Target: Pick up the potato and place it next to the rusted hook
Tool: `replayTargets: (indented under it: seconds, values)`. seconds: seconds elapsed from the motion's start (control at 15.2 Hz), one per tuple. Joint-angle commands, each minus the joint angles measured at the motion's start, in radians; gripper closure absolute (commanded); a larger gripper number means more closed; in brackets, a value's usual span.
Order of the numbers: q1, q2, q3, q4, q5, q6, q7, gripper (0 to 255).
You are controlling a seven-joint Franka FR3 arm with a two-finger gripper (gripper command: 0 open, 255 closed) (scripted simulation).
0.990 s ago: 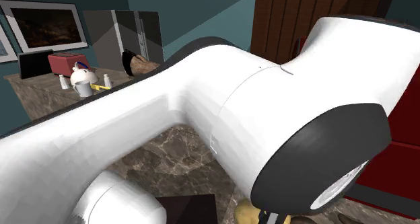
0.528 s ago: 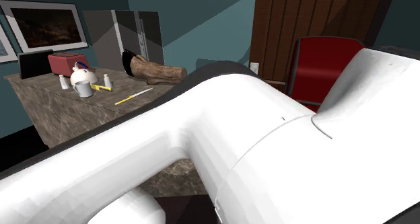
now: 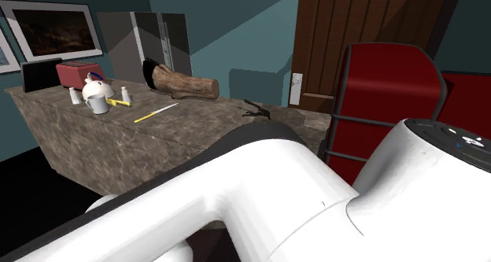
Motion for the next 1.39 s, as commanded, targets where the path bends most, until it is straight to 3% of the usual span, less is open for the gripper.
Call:
replayTargets:
  seconds: [0.0,0.79,1.25,1.32]
  values:
    - [-0.008,-0.008,-0.016,-0.023,-0.016,0.015,0.001,255]
    - [-0.036,-0.031,-0.145,-0.127,-0.133,0.115,0.006,255]
    - [-0.036,-0.031,-0.145,-0.127,-0.132,0.115,0.006,255]
    - [-0.036,-0.031,-0.145,-0.127,-0.132,0.115,0.006,0]
